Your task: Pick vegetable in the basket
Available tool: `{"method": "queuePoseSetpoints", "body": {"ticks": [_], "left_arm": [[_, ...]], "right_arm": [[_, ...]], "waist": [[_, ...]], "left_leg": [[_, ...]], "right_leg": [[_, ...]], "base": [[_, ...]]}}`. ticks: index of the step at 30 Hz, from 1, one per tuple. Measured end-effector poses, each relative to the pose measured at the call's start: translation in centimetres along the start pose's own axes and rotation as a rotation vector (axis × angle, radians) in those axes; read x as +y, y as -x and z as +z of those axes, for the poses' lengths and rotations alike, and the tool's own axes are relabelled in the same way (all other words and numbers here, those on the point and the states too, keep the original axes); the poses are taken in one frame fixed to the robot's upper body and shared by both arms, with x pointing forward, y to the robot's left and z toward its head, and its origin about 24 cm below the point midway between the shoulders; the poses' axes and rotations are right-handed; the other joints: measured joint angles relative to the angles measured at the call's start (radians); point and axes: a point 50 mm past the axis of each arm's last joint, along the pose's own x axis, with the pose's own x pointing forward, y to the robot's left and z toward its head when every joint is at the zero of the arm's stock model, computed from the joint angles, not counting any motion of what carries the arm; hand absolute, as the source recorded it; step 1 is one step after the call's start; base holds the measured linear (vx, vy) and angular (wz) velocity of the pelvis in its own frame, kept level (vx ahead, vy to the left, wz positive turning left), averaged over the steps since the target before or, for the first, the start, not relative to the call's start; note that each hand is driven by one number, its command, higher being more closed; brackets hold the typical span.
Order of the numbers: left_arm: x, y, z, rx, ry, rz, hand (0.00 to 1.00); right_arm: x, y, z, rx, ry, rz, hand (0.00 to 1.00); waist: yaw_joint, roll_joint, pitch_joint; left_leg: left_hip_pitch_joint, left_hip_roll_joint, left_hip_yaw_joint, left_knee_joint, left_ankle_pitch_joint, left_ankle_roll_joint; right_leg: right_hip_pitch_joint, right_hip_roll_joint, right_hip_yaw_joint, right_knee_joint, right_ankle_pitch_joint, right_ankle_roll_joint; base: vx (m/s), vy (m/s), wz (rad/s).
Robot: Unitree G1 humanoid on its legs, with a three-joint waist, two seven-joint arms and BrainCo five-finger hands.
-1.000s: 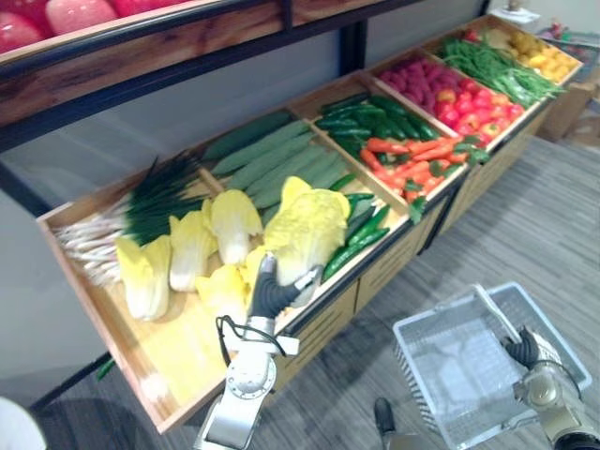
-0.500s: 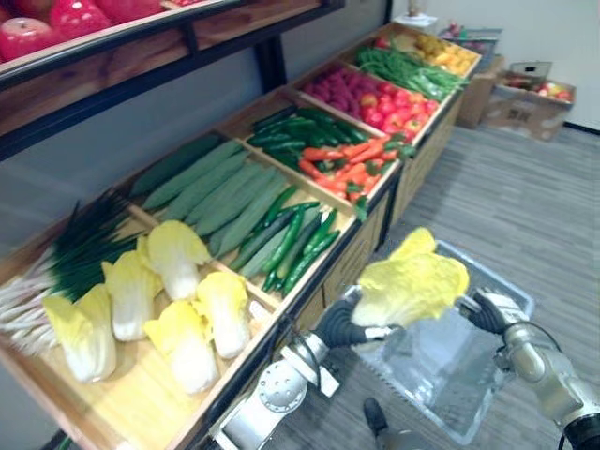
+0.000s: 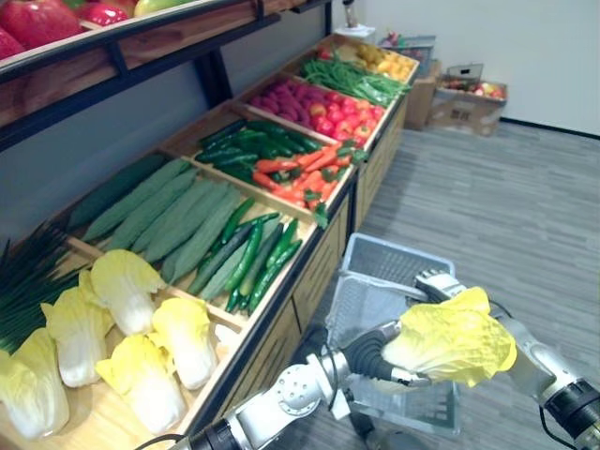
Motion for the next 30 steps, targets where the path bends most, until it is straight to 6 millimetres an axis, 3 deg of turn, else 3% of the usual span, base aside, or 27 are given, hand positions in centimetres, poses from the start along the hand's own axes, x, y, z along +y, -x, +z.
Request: {"method": "queuePoseSetpoints", "body": {"ticks": [4, 10, 18, 19, 21, 26, 30], "left_arm": [[-1.0, 0.0, -0.2, 0.006, 0.003, -0.066, 1.0], [-2.2, 0.4, -3.3, 0.144, -0.09, -0.156, 1.0], [-0.9, -0.9, -7.4, 0.334, -0.259, -0.138, 1.0], [-0.9, -1.0, -7.7, 0.348, -0.276, -0.141, 0.0], [-0.8, -1.3, -8.7, 0.402, -0.313, -0.149, 0.0], [-0.4, -1.6, -9.9, 0.48, -0.406, -0.165, 0.0], [0.9, -2.1, -9.7, 0.48, -0.433, -0.111, 0.0]], "right_arm": [[-0.2, 0.1, 0.3, -0.032, 0.028, 0.042, 1.0], [-0.6, -0.1, 0.6, -0.053, 0.039, 0.064, 1.0], [-1.4, -0.8, 1.6, -0.096, 0.004, 0.03, 1.0], [-1.4, -0.8, 1.6, -0.099, 0.002, 0.03, 1.0], [-1.5, -1.2, 1.6, -0.095, 0.0, 0.033, 1.0], [-1.7, -1.7, 0.5, -0.053, 0.001, 0.042, 1.0], [-2.6, -1.4, -0.7, 0.0, -0.023, 0.01, 1.0]], "waist": [[0.008, -0.001, 0.001], [0.01, -0.008, 0.005], [0.002, -0.022, 0.013], [0.002, -0.022, 0.013], [-0.014, -0.023, 0.014], [-0.017, -0.027, 0.026], [-0.02, -0.032, 0.052]], "left_leg": [[-0.001, 0.005, 0.013, 0.017, -0.008, -0.002], [-0.005, 0.017, 0.01, 0.034, -0.016, -0.008], [-0.025, 0.017, -0.025, 0.031, -0.018, -0.001], [-0.026, 0.016, -0.027, 0.029, -0.017, 0.0], [-0.03, 0.002, -0.044, 0.009, -0.011, 0.01], [-0.027, -0.04, -0.052, -0.039, 0.004, 0.026], [-0.037, -0.063, -0.078, -0.06, 0.011, 0.035]], "right_leg": [[-0.008, 0.001, 0.006, 0.0, 0.001, -0.002], [-0.007, 0.001, -0.003, 0.005, 0.002, -0.002], [-0.009, -0.017, -0.036, -0.004, -0.001, -0.007], [-0.009, -0.017, -0.037, -0.004, -0.001, -0.007], [-0.009, -0.026, -0.045, -0.004, -0.001, -0.007], [-0.009, -0.045, -0.043, -0.01, 0.0, -0.006], [-0.006, -0.071, -0.052, -0.024, 0.004, 0.001]], "base": [[-0.01, -0.012, -0.1], [0.0, -0.004, 0.01], [0.0, 0.001, 0.14], [0.01, 0.02, 0.07], [0.01, 0.026, 0.13], [-0.01, 0.037, 0.04], [-0.04, 0.017, 0.14]]}}
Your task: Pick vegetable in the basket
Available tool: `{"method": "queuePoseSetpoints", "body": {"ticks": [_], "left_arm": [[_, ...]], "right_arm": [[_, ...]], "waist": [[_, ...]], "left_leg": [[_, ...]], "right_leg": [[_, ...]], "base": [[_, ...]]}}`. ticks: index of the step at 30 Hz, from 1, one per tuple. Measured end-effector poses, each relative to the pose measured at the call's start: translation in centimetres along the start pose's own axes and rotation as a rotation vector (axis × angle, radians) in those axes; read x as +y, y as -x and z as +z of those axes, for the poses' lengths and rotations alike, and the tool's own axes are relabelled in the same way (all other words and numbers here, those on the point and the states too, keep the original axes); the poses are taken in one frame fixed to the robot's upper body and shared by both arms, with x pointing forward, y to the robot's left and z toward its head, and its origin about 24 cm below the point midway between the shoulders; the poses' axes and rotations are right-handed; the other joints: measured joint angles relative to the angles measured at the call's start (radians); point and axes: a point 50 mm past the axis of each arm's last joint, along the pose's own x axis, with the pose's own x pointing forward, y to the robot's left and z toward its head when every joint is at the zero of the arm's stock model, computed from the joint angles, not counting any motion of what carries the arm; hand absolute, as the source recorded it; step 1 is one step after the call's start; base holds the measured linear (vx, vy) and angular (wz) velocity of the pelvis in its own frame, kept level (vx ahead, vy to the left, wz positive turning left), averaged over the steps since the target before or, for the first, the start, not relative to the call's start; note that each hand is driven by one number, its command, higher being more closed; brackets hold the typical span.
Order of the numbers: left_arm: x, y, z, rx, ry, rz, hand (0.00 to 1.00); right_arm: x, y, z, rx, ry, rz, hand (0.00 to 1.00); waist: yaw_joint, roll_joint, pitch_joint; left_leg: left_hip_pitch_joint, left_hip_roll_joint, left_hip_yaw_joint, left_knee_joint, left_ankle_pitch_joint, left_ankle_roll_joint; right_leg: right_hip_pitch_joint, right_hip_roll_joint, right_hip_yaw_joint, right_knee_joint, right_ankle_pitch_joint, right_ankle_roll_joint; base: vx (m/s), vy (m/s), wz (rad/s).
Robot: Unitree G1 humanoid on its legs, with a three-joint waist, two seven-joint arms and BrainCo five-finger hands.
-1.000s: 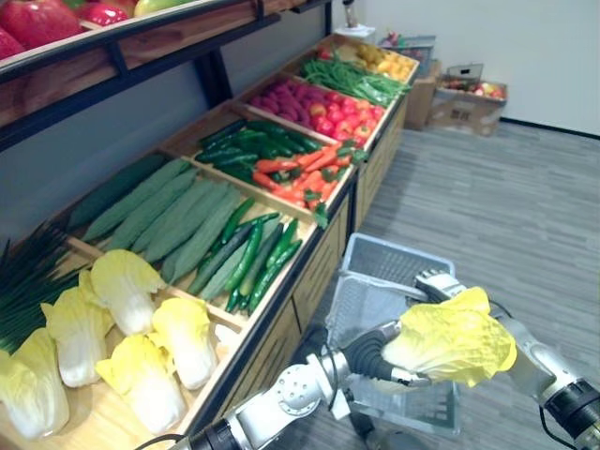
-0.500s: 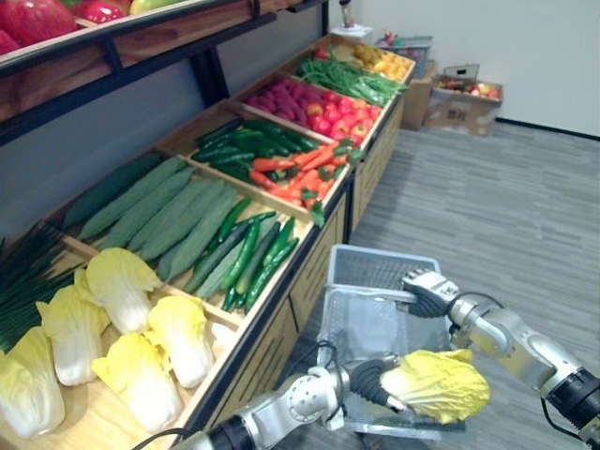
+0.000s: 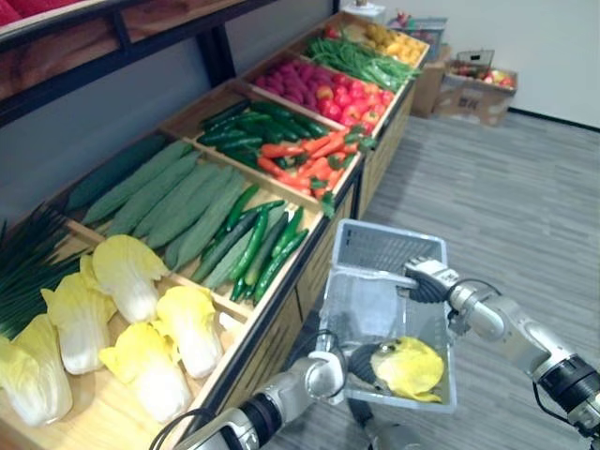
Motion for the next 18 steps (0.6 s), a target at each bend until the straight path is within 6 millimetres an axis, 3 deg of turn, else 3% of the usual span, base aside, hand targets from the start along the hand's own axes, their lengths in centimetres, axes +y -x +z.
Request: {"method": "queuePoseSetpoints", "body": {"ticks": [8, 11, 16, 18], "left_arm": [[0.6, -0.3, 0.7, -0.025, -0.01, -0.007, 0.0], [1.4, -0.1, 2.0, -0.089, -0.044, -0.002, 0.0], [3.9, 1.7, 6.7, -0.334, -0.129, 0.045, 0.0], [4.9, 3.7, 8.8, -0.474, -0.127, 0.027, 0.0]], "right_arm": [[0.1, 0.4, -1.1, 0.061, -0.04, -0.014, 1.0], [0.7, 0.9, -1.5, 0.082, -0.059, 0.008, 1.0], [1.8, 3.1, -3.0, 0.176, -0.115, -0.003, 1.0], [1.8, 4.6, -4.4, 0.251, -0.138, -0.032, 1.0]], "waist": [[0.0, 0.001, 0.004], [0.006, 0.001, 0.004], [0.03, 0.002, 0.004], [0.039, 0.002, 0.004]], "left_leg": [[-0.001, -0.011, -0.026, -0.016, 0.004, 0.004], [-0.007, -0.008, -0.044, -0.015, 0.004, 0.005], [-0.023, 0.003, -0.081, -0.006, 0.005, 0.006], [-0.04, 0.012, -0.112, 0.005, 0.002, 0.007]], "right_leg": [[0.017, -0.021, -0.021, -0.016, 0.003, 0.004], [0.02, -0.027, -0.04, -0.016, 0.003, 0.004], [0.033, -0.042, -0.095, -0.016, 0.003, 0.004], [0.037, -0.053, -0.133, -0.013, 0.0, 0.002]], "base": [[-0.02, -0.012, 0.1], [-0.02, -0.032, 0.2], [-0.04, -0.05, 0.29], [-0.06, -0.059, 0.38]]}}
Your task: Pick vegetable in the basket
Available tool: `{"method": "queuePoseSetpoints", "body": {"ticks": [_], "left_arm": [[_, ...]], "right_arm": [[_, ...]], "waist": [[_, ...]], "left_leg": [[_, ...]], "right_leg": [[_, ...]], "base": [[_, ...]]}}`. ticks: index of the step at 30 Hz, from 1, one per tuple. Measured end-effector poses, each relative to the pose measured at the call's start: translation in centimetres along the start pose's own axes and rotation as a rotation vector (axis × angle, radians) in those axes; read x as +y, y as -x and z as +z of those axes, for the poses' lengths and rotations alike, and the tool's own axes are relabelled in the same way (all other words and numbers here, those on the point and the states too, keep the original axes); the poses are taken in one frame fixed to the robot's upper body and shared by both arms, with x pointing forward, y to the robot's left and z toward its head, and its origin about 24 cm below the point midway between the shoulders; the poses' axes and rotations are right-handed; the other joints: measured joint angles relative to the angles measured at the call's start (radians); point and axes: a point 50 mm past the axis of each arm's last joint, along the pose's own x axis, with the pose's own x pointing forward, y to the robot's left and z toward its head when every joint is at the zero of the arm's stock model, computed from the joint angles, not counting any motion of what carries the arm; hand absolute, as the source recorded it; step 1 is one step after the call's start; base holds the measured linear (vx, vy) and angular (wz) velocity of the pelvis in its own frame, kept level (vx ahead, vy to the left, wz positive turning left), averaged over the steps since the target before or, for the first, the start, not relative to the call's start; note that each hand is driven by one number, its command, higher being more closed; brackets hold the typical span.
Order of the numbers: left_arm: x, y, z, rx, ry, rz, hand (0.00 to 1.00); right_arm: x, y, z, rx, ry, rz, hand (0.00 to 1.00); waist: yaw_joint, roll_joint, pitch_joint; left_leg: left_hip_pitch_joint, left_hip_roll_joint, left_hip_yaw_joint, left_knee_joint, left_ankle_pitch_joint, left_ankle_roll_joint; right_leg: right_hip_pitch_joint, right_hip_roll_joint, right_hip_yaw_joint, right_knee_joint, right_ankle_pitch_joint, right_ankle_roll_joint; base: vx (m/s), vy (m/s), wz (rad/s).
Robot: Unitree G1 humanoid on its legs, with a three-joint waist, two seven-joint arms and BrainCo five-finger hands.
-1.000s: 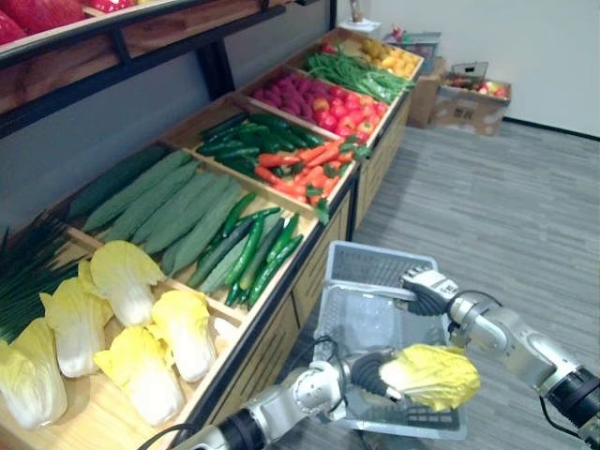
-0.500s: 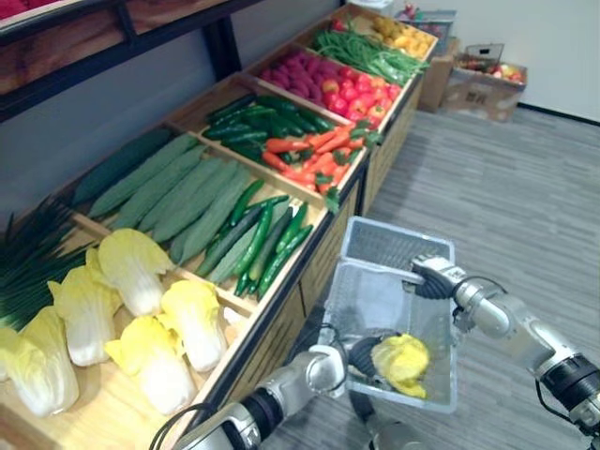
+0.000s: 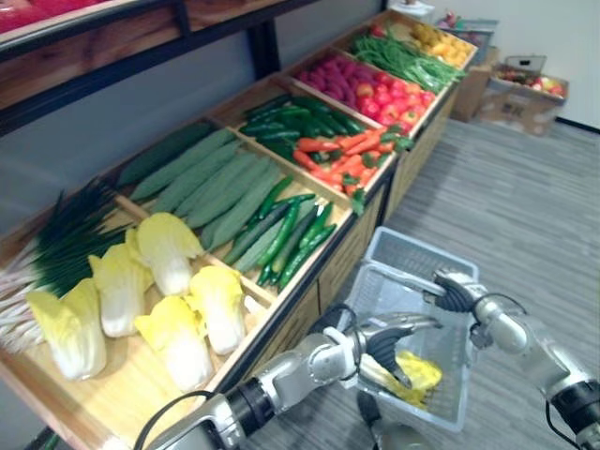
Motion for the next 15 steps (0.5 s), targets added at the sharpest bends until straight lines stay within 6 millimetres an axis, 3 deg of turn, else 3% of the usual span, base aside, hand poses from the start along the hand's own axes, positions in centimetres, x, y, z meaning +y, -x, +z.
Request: {"method": "queuePoseSetpoints", "body": {"ticks": [4, 6, 13, 15], "left_arm": [[1.1, 1.7, 3.3, -0.167, 0.101, -0.011, 0.0], [1.2, 2.8, 4.6, -0.22, 0.186, 0.0, 0.0], [0.6, 5.8, 6.3, -0.279, 0.465, 0.002, 0.0], [0.9, 6.9, 6.0, -0.251, 0.515, 0.091, 0.0]], "right_arm": [[0.2, 1.8, -3.2, 0.16, -0.062, -0.047, 1.0], [1.3, 3.0, -5.2, 0.285, -0.117, -0.064, 1.0], [4.3, 7.0, -9.8, 0.618, -0.293, -0.179, 1.0], [5.6, 8.6, -10.9, 0.722, -0.364, -0.238, 1.0]], "waist": [[0.021, 0.004, -0.003], [0.025, 0.007, -0.008], [0.073, 0.026, -0.038], [0.077, 0.027, -0.052]], "left_leg": [[-0.028, 0.001, -0.05, 0.006, 0.001, 0.002], [-0.049, 0.001, -0.095, 0.008, 0.005, 0.009], [-0.104, -0.005, -0.187, 0.015, 0.015, 0.027], [-0.129, -0.011, -0.242, 0.012, 0.025, 0.043]], "right_leg": [[0.001, -0.021, -0.052, 0.003, -0.003, 0.0], [0.001, -0.038, -0.096, 0.014, -0.014, -0.001], [0.003, -0.073, -0.192, 0.017, -0.015, 0.0], [0.008, -0.091, -0.238, 0.016, -0.015, 0.0]], "base": [[-0.06, -0.045, 0.44], [-0.05, -0.036, 0.56], [-0.03, -0.011, 0.41], [-0.03, -0.012, 0.59]]}}
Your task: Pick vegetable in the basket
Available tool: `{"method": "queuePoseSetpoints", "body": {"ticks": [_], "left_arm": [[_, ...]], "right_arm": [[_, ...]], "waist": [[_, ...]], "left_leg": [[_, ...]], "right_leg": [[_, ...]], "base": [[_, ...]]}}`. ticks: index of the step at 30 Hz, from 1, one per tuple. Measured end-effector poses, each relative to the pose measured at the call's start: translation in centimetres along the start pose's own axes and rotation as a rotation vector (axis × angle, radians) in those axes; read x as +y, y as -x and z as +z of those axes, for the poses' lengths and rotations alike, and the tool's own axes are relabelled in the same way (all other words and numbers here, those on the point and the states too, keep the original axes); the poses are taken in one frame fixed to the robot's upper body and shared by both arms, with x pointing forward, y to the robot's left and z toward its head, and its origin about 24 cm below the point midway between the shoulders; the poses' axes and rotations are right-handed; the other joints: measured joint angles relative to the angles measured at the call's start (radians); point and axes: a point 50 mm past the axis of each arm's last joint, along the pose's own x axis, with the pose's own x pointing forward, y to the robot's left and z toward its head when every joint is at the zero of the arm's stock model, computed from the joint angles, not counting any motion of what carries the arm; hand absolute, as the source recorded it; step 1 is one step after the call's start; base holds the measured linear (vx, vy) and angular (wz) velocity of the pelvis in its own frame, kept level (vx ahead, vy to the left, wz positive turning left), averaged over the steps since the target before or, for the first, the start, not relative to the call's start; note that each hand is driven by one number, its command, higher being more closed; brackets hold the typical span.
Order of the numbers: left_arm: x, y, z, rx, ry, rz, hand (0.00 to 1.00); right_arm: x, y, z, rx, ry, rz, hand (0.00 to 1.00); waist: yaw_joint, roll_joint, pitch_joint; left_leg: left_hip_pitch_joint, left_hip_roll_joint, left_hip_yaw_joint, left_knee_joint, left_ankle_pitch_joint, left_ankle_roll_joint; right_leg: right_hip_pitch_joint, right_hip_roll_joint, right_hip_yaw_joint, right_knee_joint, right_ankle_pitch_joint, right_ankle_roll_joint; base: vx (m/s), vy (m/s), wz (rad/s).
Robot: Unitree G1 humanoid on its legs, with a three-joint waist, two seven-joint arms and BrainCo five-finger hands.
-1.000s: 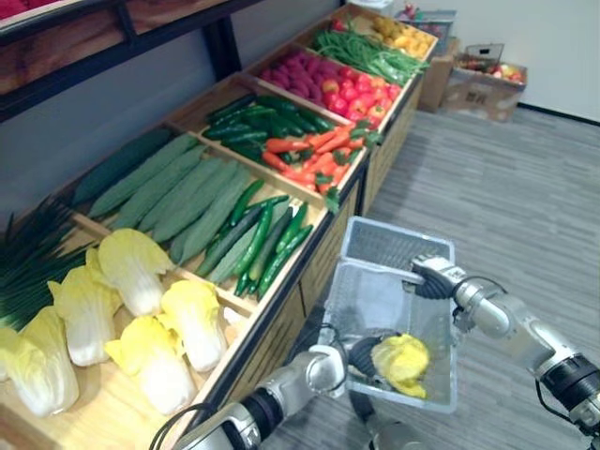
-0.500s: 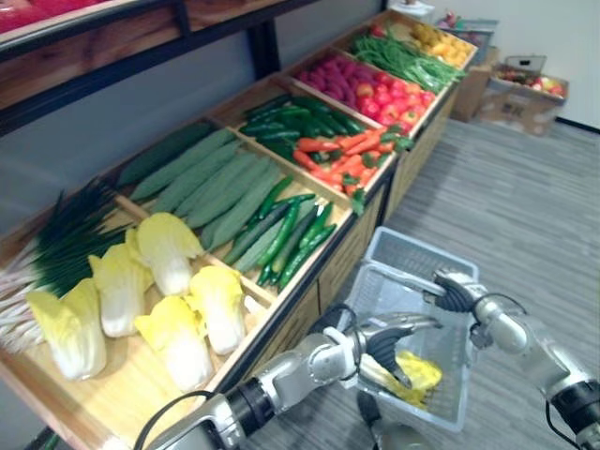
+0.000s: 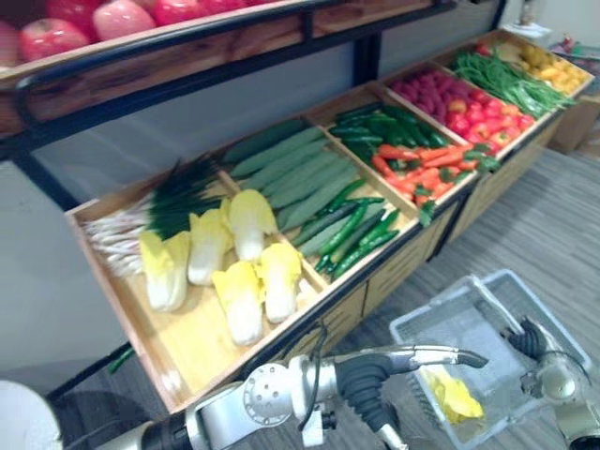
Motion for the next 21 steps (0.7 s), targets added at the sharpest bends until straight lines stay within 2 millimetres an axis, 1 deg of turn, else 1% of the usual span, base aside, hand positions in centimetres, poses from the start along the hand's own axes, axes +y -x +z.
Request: {"method": "queuePoseSetpoints", "body": {"ticks": [1, 2, 3, 4, 5, 6, 7, 8, 9, 10, 11, 12, 13, 14, 15, 16, 17, 18, 19, 20, 21], "left_arm": [[0.2, 0.4, 0.0, 0.004, 0.005, 0.035, 0.0], [0.6, 1.3, -0.2, 0.019, 0.02, 0.13, 0.0], [1.3, 2.3, -0.6, 0.03, 0.045, 0.277, 0.0], [1.7, 3.0, -0.9, 0.04, 0.056, 0.363, 0.0], [2.7, 4.2, -1.7, 0.053, 0.078, 0.545, 0.0], [3.8, 5.6, -2.8, 0.071, 0.093, 0.739, 0.0], [4.3, 6.4, -3.2, 0.078, 0.099, 0.824, 0.0], [5.1, 8.1, -4.0, 0.138, 0.042, 1.012, 0.0], [5.6, 10.0, -4.6, 0.211, -0.027, 1.188, 0.0], [5.8, 11.0, -4.8, 0.247, -0.058, 1.267, 0.0], [5.9, 13.1, -5.2, 0.327, -0.112, 1.406, 0.0], [5.8, 14.3, -5.6, 0.381, -0.132, 1.469, 0.0], [5.3, 17.0, -6.4, 0.508, -0.155, 1.604, 0.0], [4.9, 18.4, -6.9, 0.581, -0.166, 1.675, 0.0], [4.6, 19.2, -7.1, 0.622, -0.168, 1.712, 0.0], [3.9, 20.9, -7.5, 0.71, -0.182, 1.785, 0.0], [3.4, 21.9, -7.9, 0.79, -0.201, 1.811, 0.0], [2.4, 23.4, -8.5, 0.902, -0.21, 1.854, 0.0], [2.0, 24.0, -8.7, 0.946, -0.212, 1.872, 0.0], [1.1, 25.1, -9.2, 1.028, -0.207, 1.902, 0.0], [0.6, 25.7, -9.6, 1.066, -0.19, 1.914, 0.0]], "right_arm": [[0.1, 0.1, -0.5, 0.022, -0.019, -0.01, 1.0], [0.7, 0.6, -1.7, 0.076, -0.049, -0.023, 1.0], [1.6, 1.3, -3.1, 0.143, -0.086, -0.029, 1.0], [2.0, 1.8, -4.0, 0.181, -0.104, -0.032, 1.0], [3.1, 2.9, -5.5, 0.254, -0.141, -0.022, 1.0], [4.2, 3.9, -6.8, 0.322, -0.172, -0.012, 1.0], [4.7, 4.3, -7.3, 0.354, -0.192, -0.009, 1.0], [5.3, 4.9, -8.2, 0.412, -0.241, -0.026, 1.0], [5.4, 5.7, -9.2, 0.472, -0.272, -0.052, 1.0], [5.6, 6.0, -9.6, 0.493, -0.278, -0.052, 1.0], [6.0, 6.5, -10.1, 0.53, -0.311, -0.056, 1.0], [6.2, 6.8, -10.4, 0.553, -0.326, -0.056, 1.0], [6.8, 7.4, -10.9, 0.584, -0.337, -0.047, 1.0], [7.1, 7.8, -11.1, 0.599, -0.342, -0.04, 1.0], [7.2, 8.0, -11.2, 0.613, -0.348, -0.04, 1.0], [7.5, 8.2, -11.4, 0.631, -0.359, -0.037, 1.0], [7.7, 8.5, -11.6, 0.643, -0.367, -0.038, 1.0], [8.2, 9.0, -11.7, 0.656, -0.38, -0.032, 1.0], [8.4, 9.1, -11.7, 0.662, -0.385, -0.031, 1.0], [8.9, 9.4, -11.6, 0.673, -0.408, -0.031, 1.0], [9.1, 9.6, -11.7, 0.678, -0.412, -0.029, 1.0]], "waist": [[0.001, 0.0, -0.002], [0.002, -0.013, -0.013], [-0.001, -0.018, -0.035], [0.0, -0.019, -0.044], [0.006, -0.03, -0.051], [0.016, -0.031, -0.052], [0.024, -0.033, -0.051], [0.035, -0.032, -0.052], [0.047, -0.031, -0.052], [0.054, -0.032, -0.052], [0.055, -0.033, -0.052], [0.054, -0.034, -0.052], [0.054, -0.037, -0.054], [0.053, -0.04, -0.057], [0.054, -0.042, -0.058], [0.053, -0.048, -0.061], [0.053, -0.054, -0.064], [0.053, -0.067, -0.081], [0.053, -0.072, -0.086], [0.05, -0.081, -0.1], [0.048, -0.082, -0.107]], "left_leg": [[-0.005, -0.002, -0.011, -0.001, 0.003, 0.004], [-0.022, -0.015, -0.048, -0.018, 0.014, 0.017], [-0.045, -0.03, -0.088, -0.035, 0.027, 0.024], [-0.057, -0.036, -0.108, -0.04, 0.035, 0.03], [-0.076, -0.053, -0.149, -0.061, 0.05, 0.03], [-0.092, -0.069, -0.193, -0.081, 0.069, 0.036], [-0.098, -0.075, -0.21, -0.09, 0.077, 0.036], [-0.113, -0.089, -0.247, -0.108, 0.096, 0.045], [-0.122, -0.1, -0.276, -0.129, 0.115, 0.046], [-0.128, -0.104, -0.292, -0.137, 0.124, 0.049], [-0.132, -0.109, -0.328, -0.148, 0.139, 0.052], [-0.13, -0.111, -0.342, -0.158, 0.148, 0.053], [-0.129, -0.116, -0.371, -0.173, 0.161, 0.055], [-0.131, -0.118, -0.387, -0.178, 0.167, 0.055], [-0.13, -0.12, -0.393, -0.185, 0.172, 0.055], [-0.13, -0.123, -0.407, -0.193, 0.18, 0.057], [-0.128, -0.124, -0.414, -0.198, 0.184, 0.057], [-0.126, -0.126, -0.418, -0.211, 0.192, 0.057], [-0.126, -0.126, -0.42, -0.217, 0.195, 0.057], [-0.127, -0.13, -0.431, -0.231, 0.203, 0.056], [-0.125, -0.132, -0.434, -0.239, 0.206, 0.055]], "right_leg": [[0.003, -0.004, -0.012, -0.001, 0.0, 0.0], [0.004, -0.016, -0.038, -0.009, -0.003, -0.005], [0.006, -0.032, -0.072, -0.024, -0.004, -0.005], [0.007, -0.039, -0.089, -0.031, -0.004, -0.005], [0.011, -0.054, -0.127, -0.045, -0.004, -0.006], [0.02, -0.068, -0.164, -0.055, -0.005, -0.005], [0.022, -0.074, -0.181, -0.058, -0.006, -0.004], [0.024, -0.084, -0.21, -0.061, -0.008, -0.004], [0.025, -0.09, -0.239, -0.062, -0.009, -0.004], [0.025, -0.091, -0.252, -0.062, -0.01, -0.003], [0.033, -0.096, -0.29, -0.063, -0.012, -0.003], [0.041, -0.097, -0.302, -0.065, -0.013, -0.003], [0.058, -0.099, -0.334, -0.07, -0.018, -0.003], [0.063, -0.101, -0.349, -0.07, -0.021, -0.003], [0.064, -0.101, -0.354, -0.07, -0.021, -0.003], [0.07, -0.103, -0.37, -0.07, -0.023, -0.003], [0.075, -0.104, -0.38, -0.071, -0.025, -0.003], [0.075, -0.104, -0.385, -0.071, -0.028, -0.003], [0.075, -0.104, -0.388, -0.071, -0.029, -0.005], [0.075, -0.105, -0.397, -0.071, -0.036, -0.009], [0.075, -0.106, -0.399, -0.071, -0.04, -0.009]], "base": [[-0.04, -0.012, 0.61], [-0.04, -0.013, 0.74], [-0.04, -0.012, 0.81], [-0.02, -0.017, 0.97], [-0.01, -0.012, 1.03], [-0.02, -0.011, 1.01], [-0.03, -0.019, 0.94], [-0.04, -0.025, 0.83], [-0.04, -0.032, 0.8], [-0.01, -0.028, 0.81], [0.0, -0.028, 0.64], [0.0, -0.032, 0.78], [-0.01, -0.021, 0.61], [-0.01, -0.017, 0.52], [-0.01, -0.004, 0.37], [-0.01, -0.001, 0.3], [-0.02, 0.002, 0.28], [-0.01, 0.001, 0.15], [-0.02, 0.001, 0.14], [-0.02, 0.001, 0.13], [-0.01, 0.002, 0.13]]}}
